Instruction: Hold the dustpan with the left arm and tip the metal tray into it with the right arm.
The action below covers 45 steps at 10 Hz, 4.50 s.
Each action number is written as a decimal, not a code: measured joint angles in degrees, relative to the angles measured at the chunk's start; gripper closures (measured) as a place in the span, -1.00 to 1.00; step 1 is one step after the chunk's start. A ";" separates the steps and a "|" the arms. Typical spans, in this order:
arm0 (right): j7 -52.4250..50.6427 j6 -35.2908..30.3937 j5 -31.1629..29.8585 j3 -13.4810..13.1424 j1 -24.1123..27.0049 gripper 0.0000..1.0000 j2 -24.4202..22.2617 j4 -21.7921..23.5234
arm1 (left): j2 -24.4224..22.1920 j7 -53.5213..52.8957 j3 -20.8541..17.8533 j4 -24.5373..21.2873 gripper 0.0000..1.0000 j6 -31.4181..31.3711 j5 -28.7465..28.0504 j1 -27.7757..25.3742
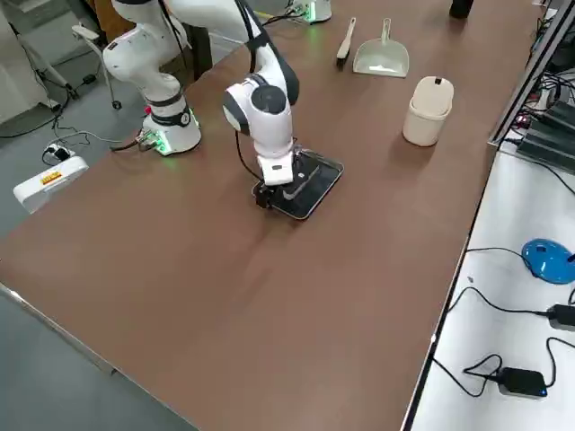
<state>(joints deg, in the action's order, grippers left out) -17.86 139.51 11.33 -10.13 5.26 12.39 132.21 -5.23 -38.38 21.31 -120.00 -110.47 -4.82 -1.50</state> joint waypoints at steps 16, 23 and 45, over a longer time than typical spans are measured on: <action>-17.81 5.80 16.61 -0.19 -0.01 0.61 9.03 0.28 | 12.11 -3.37 1.78 -21.20 -0.66 -27.33 -8.39 -0.54; -18.70 4.39 18.93 -0.03 -0.50 0.90 9.22 -0.04 | 12.52 -3.37 1.78 -21.26 0.35 -27.39 -8.75 -0.77; 15.12 -31.47 6.03 2.32 -11.36 0.90 -1.38 -23.46 | 23.66 16.67 18.14 -4.67 0.35 -21.98 -12.18 2.21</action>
<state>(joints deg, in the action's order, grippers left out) -2.74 108.04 17.36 -7.81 -6.10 11.01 108.75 18.43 -21.71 39.44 -124.67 -132.45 -17.00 0.71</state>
